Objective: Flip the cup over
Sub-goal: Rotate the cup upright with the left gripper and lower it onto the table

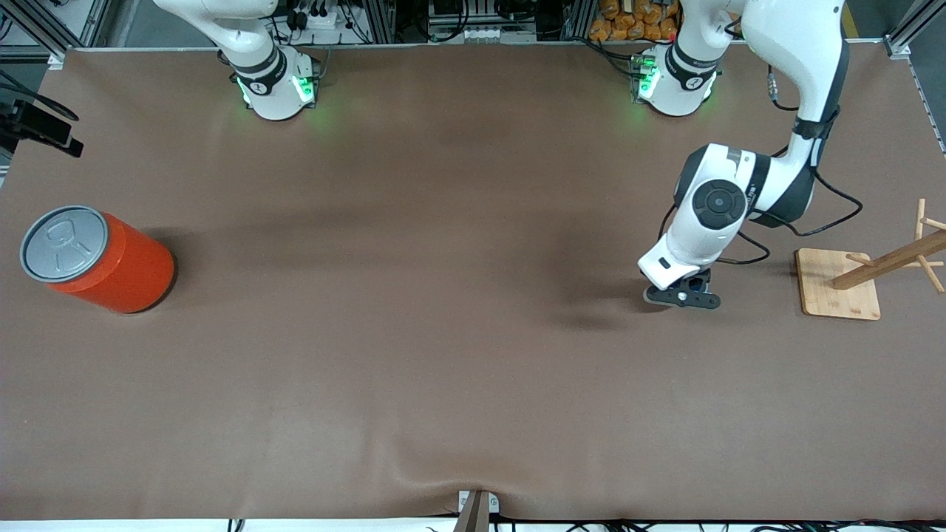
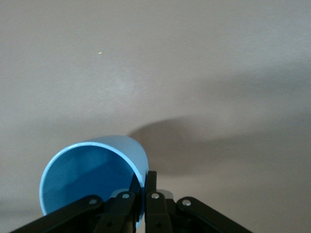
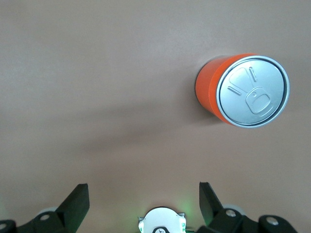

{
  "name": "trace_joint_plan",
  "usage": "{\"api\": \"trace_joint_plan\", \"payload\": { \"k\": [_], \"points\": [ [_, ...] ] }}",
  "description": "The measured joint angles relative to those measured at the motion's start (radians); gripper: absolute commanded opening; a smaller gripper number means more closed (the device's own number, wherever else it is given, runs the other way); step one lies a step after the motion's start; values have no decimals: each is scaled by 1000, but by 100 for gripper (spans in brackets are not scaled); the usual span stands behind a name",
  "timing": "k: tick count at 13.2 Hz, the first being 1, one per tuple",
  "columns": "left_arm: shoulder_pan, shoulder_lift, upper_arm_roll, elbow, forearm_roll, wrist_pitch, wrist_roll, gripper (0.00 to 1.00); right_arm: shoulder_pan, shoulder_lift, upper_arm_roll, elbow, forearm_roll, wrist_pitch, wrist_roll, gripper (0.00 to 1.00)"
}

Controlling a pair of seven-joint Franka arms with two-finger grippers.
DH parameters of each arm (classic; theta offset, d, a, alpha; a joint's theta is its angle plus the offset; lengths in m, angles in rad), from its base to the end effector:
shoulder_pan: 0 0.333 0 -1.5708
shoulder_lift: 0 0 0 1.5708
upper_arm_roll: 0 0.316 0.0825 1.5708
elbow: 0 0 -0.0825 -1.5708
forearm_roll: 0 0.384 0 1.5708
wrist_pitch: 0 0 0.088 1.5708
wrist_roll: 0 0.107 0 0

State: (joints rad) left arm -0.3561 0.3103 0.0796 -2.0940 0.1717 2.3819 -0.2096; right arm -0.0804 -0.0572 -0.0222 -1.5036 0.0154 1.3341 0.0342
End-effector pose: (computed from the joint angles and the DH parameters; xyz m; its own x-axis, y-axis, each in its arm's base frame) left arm 0.5583 -0.1574 0.2717 0.9808 -0.1950 -0.0021 -0.1933 -0.9707 -0.1424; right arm 0.5080 -0.0508 0.6665 0.9848 -0.1320 -0.1125 -0.1342 -0.9909 -0.0127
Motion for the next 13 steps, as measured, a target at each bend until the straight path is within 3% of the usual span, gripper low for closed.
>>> {"api": "trace_joint_plan", "payload": {
  "k": [2,3,4,9,13],
  "points": [
    [21,6,0,-3,1,3,0,37,0,3,0,0,0,13,0,100],
    [23,13,0,-3,1,6,0,54,0,5,0,-1,0,19,0,100],
    [22,17,-2,-2,1,10,0,100,0,7,0,-1,0,25,0,100],
    [20,13,-10,42,1,3,0,100,2,10,3,-1,2,42,0,100],
    [19,-6,-29,209,1,-191,0,100,3,10,4,-1,2,46,0,100]
  ]
}}
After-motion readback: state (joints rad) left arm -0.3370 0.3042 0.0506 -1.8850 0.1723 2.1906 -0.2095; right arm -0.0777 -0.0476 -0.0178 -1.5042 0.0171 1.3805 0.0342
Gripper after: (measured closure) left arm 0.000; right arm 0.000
